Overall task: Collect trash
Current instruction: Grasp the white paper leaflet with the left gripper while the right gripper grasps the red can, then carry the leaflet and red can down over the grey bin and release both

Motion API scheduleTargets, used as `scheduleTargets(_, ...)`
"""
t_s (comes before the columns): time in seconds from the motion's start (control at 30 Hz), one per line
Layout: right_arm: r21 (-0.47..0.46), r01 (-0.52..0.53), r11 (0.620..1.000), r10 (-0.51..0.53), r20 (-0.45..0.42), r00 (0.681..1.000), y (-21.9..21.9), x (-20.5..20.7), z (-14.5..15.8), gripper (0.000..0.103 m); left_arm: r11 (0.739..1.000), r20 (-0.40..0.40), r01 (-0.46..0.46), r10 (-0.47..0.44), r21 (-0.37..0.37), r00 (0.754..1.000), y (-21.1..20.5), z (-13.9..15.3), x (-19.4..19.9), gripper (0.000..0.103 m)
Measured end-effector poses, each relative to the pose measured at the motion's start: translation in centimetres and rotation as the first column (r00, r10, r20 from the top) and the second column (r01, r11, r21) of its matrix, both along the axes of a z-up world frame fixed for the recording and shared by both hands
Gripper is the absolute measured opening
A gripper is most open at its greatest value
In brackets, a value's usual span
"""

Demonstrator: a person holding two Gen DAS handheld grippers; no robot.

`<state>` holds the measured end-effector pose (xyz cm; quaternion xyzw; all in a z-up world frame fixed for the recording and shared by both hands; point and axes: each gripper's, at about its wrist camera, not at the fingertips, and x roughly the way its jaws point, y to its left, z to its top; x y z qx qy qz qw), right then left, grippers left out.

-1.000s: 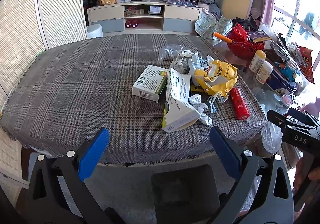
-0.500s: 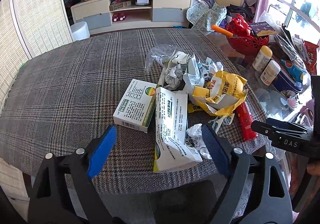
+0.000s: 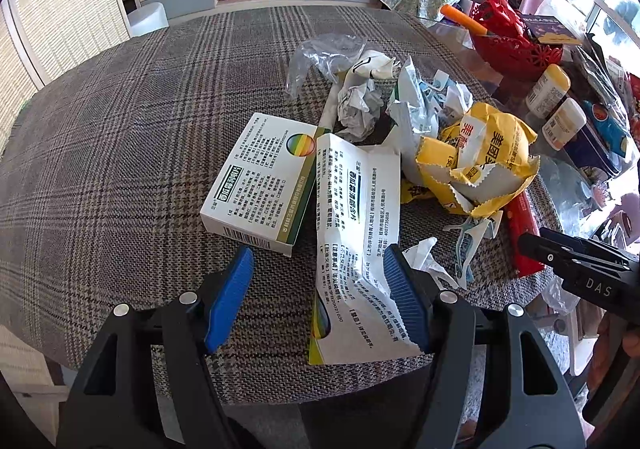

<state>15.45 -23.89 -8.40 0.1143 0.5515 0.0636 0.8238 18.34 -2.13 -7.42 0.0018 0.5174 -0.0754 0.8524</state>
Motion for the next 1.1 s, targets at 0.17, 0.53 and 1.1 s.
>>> scheduleTargets(0.17,0.008,0.000,1.000,0.000,-0.015,1.000,-0.3,0.1,-0.6,0.044,0.999,-0.041,0.017,-0.019,-0.032,0.999,-0.6,-1.3,0.2,0.066)
scheduleTargets(0.53,-0.046,-0.008,0.999,0.008,-0.005,1.000,-0.1,0.2,-1.4,0.037,0.998,-0.084,0.051,-0.053,-0.028,0.995,-2.8,-3.2,0.6,0.047)
scheduleTargets(1.1,-0.086,0.007,0.996,0.000,0.083,0.997,-1.1,-3.7,1.4,0.037,1.000,0.021,-0.009,0.010,-0.027,1.000,0.4,0.5,-4.7,0.046)
